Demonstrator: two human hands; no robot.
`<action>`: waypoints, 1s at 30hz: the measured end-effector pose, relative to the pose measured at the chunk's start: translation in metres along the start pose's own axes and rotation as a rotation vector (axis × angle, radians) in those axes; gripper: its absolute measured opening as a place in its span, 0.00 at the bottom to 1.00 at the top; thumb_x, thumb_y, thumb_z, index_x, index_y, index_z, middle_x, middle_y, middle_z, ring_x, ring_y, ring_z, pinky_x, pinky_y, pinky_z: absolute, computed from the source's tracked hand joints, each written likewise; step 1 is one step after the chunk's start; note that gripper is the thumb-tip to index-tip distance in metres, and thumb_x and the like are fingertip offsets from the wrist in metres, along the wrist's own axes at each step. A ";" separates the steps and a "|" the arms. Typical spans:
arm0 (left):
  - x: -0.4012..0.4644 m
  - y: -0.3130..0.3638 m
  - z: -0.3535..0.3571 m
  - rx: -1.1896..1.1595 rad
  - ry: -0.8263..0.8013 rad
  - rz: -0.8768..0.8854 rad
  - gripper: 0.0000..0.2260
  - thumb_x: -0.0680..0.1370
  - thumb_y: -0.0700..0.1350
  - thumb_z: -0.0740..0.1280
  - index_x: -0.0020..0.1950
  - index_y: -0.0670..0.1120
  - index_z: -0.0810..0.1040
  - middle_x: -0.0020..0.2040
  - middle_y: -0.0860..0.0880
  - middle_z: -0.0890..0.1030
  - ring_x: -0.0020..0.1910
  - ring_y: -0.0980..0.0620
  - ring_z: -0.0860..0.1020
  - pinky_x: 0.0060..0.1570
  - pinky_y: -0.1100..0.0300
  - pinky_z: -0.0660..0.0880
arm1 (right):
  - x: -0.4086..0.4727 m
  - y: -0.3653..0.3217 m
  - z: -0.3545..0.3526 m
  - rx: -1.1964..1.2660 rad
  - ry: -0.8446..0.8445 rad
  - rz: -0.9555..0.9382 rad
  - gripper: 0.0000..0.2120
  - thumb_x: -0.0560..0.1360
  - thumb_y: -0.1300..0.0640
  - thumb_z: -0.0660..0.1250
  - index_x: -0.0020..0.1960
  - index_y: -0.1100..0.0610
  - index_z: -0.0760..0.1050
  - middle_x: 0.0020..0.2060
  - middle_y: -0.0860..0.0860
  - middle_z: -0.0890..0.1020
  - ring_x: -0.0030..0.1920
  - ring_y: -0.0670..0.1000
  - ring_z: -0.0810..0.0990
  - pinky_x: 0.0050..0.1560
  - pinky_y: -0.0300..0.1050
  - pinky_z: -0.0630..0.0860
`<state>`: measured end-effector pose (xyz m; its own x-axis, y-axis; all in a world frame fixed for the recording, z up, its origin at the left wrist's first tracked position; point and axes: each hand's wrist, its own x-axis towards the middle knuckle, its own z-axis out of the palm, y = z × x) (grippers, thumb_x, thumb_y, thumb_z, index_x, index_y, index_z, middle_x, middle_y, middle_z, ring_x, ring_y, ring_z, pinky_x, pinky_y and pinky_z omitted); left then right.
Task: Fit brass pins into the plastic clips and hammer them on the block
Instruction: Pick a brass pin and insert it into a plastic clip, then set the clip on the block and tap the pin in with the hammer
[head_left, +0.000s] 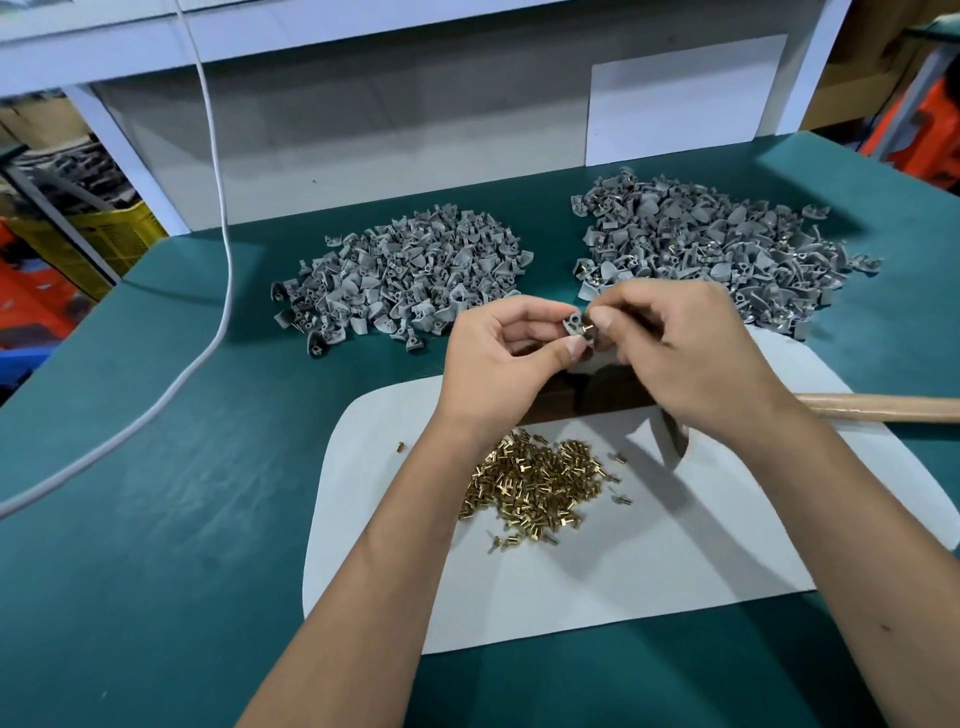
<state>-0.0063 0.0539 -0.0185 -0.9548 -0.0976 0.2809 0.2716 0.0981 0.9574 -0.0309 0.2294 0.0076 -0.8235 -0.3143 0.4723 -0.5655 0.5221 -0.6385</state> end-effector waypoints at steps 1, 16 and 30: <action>0.000 0.000 0.001 0.073 0.009 0.028 0.10 0.71 0.33 0.77 0.49 0.45 0.85 0.42 0.48 0.86 0.44 0.52 0.85 0.53 0.56 0.82 | 0.002 0.001 -0.006 0.007 -0.005 0.015 0.06 0.81 0.57 0.68 0.49 0.53 0.83 0.34 0.42 0.82 0.37 0.42 0.80 0.43 0.41 0.76; 0.004 -0.008 -0.006 0.398 0.062 -0.059 0.07 0.71 0.40 0.80 0.42 0.51 0.87 0.59 0.50 0.84 0.59 0.64 0.79 0.64 0.63 0.74 | -0.002 0.048 -0.069 -0.549 -0.672 0.267 0.09 0.71 0.55 0.79 0.43 0.50 0.79 0.38 0.45 0.82 0.41 0.48 0.80 0.48 0.53 0.78; 0.004 -0.007 -0.006 0.335 0.032 -0.115 0.07 0.71 0.36 0.78 0.39 0.48 0.87 0.58 0.47 0.84 0.65 0.54 0.79 0.66 0.50 0.76 | 0.007 -0.003 -0.032 -0.281 -0.273 0.098 0.15 0.84 0.52 0.60 0.40 0.53 0.71 0.32 0.51 0.77 0.33 0.53 0.76 0.33 0.49 0.67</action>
<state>-0.0115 0.0467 -0.0237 -0.9711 -0.1575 0.1793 0.1023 0.4040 0.9090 -0.0335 0.2510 0.0326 -0.8760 -0.4316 0.2152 -0.4806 0.7444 -0.4635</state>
